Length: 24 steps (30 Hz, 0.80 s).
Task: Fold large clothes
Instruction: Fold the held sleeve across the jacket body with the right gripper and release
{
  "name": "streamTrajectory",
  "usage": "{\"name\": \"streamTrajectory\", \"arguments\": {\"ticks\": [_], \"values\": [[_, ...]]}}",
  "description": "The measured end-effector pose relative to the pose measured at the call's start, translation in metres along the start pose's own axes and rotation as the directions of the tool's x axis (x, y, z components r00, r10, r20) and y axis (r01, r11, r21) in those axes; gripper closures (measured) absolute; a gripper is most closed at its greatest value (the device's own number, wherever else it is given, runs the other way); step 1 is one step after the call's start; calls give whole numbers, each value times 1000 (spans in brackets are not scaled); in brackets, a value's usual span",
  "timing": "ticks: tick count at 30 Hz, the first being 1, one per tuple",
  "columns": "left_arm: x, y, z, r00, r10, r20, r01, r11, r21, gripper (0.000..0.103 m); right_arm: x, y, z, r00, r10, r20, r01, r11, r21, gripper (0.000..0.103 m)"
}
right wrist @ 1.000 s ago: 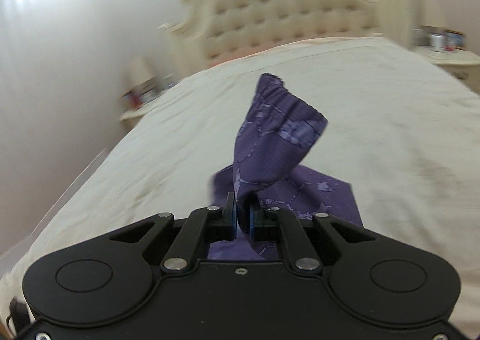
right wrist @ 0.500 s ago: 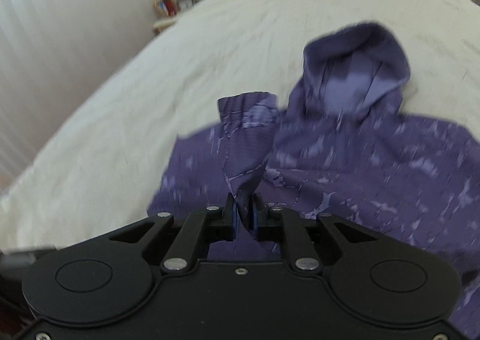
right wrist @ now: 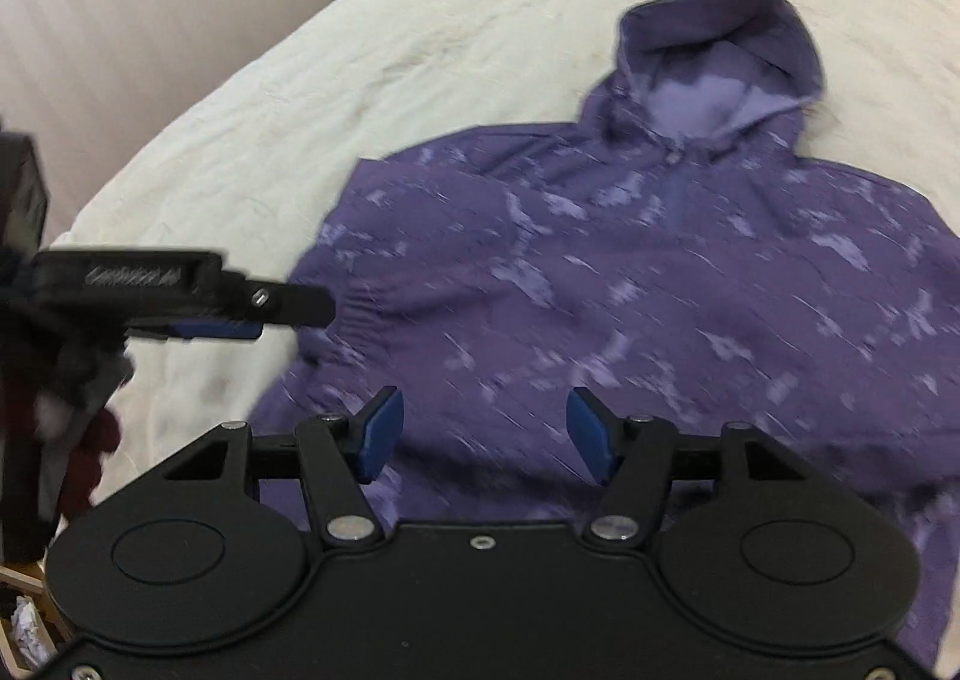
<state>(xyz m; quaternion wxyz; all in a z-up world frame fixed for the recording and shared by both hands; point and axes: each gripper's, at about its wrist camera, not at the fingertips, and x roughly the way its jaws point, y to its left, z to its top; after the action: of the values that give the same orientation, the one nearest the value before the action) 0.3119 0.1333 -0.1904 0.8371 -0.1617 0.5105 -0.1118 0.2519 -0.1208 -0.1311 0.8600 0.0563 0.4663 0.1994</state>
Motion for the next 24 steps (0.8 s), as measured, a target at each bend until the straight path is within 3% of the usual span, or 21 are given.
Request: {"name": "streamTrajectory", "arguments": {"ticks": [5, 7, 10, 12, 13, 14, 15, 17, 20, 24], "values": [[24, -22, 1, 1000, 12, 19, -14, 992, 127, 9, -11, -21, -17, 999, -32, -24, 32, 999, 17, 38], [39, -27, 1, 999, 51, -1, -50, 984, 170, 9, -16, -29, -24, 999, -38, -29, 39, 999, 36, 38], [59, -25, 4, 993, 108, -46, -100, 984, 145, 13, -24, -41, -31, 998, -49, -35, 52, 996, 67, 38], [62, -24, 8, 990, 134, -54, -128, 987, 97, 43, -28, -49, -35, 998, -55, -38, 58, 994, 94, 38], [61, -24, 10, 988, 146, -53, -142, 987, 75, 53, -30, -53, -37, 998, -56, -39, 60, 992, 108, 38], [61, -23, 12, 989, 139, -50, -136, 989, 57, 80, -32, -58, -39, 997, -59, -41, 64, 991, 120, 38], [58, -22, 15, 995, 86, -45, -85, 996, 31, 83, -33, -62, -41, 997, -61, -43, 67, 989, 129, 38], [46, -29, 19, 1000, 24, 5, -24, 999, 24, 84, -35, -71, -44, 997, -66, -51, 73, 986, 148, 38], [20, -58, 31, 993, -75, 92, 64, 991, 113, 84, -37, -86, -49, 995, -80, -56, 89, 980, 176, 38], [-5, -80, 51, 975, -131, 178, 100, 980, 175, 84, -42, -111, -52, 992, -114, -53, 123, 968, 220, 38]]}}
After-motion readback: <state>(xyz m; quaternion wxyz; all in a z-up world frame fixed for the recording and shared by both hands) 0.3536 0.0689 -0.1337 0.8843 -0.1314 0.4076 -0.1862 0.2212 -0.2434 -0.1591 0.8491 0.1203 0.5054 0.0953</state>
